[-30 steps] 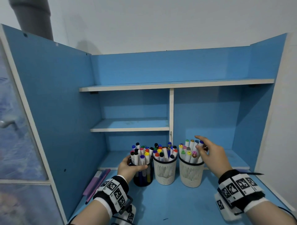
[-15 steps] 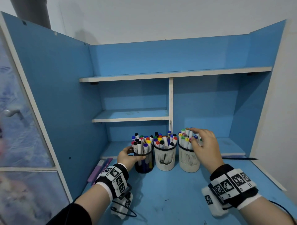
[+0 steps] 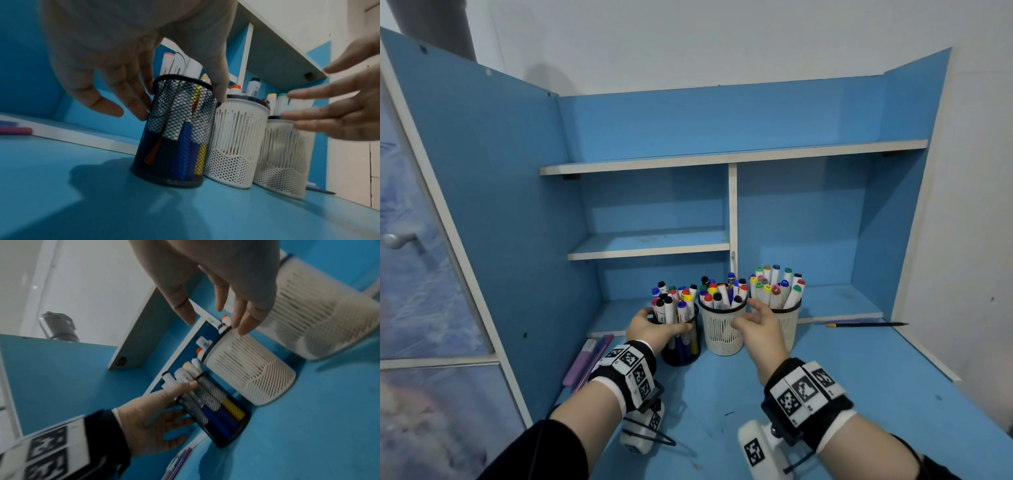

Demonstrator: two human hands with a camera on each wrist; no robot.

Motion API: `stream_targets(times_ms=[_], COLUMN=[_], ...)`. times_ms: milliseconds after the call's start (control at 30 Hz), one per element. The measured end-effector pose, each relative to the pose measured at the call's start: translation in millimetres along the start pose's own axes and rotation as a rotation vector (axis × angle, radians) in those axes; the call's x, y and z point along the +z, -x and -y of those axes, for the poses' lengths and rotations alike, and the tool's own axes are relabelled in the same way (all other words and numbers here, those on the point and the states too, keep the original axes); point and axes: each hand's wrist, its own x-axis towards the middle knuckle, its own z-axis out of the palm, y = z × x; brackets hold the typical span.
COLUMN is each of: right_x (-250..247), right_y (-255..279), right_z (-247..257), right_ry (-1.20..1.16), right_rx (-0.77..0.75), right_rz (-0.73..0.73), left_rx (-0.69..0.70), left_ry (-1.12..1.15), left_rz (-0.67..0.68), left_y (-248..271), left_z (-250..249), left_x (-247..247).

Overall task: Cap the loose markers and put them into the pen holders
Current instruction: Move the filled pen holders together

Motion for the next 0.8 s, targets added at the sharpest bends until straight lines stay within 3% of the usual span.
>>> stream_targets(times_ms=[167,500,800], right_x=[18,50,52], right_y=[-17,-45,-53], right_z=[-17,-34,-35], right_ry=[0.022,0.187,0.219], right_rx=[0.022,-0.059,-0.077], right_rz=[-0.017,-0.215,-0.206], left_rx=[-0.006,0.014,0.027], left_ry=[0.05,0.069,0.095], left_rz=[0.026,0.087,0.094], left_y=[10,55,90], left_z=[16,50,61], left_x=[-15,-56,-75])
